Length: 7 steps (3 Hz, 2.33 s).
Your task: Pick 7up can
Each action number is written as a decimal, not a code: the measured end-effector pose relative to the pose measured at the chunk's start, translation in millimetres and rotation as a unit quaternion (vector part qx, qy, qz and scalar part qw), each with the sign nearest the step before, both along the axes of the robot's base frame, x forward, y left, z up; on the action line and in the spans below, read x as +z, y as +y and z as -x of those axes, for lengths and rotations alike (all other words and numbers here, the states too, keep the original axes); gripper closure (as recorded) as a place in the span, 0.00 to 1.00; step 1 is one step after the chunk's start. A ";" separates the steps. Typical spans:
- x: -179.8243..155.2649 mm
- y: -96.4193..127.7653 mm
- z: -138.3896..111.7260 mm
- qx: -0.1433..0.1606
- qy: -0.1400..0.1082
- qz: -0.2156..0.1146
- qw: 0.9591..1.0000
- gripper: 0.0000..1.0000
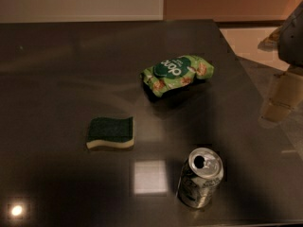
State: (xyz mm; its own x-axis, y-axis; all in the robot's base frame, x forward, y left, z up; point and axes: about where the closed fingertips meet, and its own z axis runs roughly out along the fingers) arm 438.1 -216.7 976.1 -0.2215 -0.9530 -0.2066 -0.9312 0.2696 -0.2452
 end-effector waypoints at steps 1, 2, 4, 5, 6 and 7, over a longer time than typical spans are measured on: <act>0.9 3.7 1.5 0.009 -0.002 -0.008 1.000 0.00; -8.1 21.2 11.9 0.048 0.006 -0.045 0.998 0.00; -32.0 76.3 50.8 0.165 0.026 -0.151 0.974 0.00; -41.2 95.2 71.9 0.214 0.050 -0.187 0.957 0.00; -51.9 106.4 88.9 0.259 0.083 -0.204 0.940 0.00; -66.6 113.4 102.0 0.291 0.103 -0.199 0.930 0.00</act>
Offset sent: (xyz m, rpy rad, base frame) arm -0.0282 0.0428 -0.0243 0.1951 0.0574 0.2087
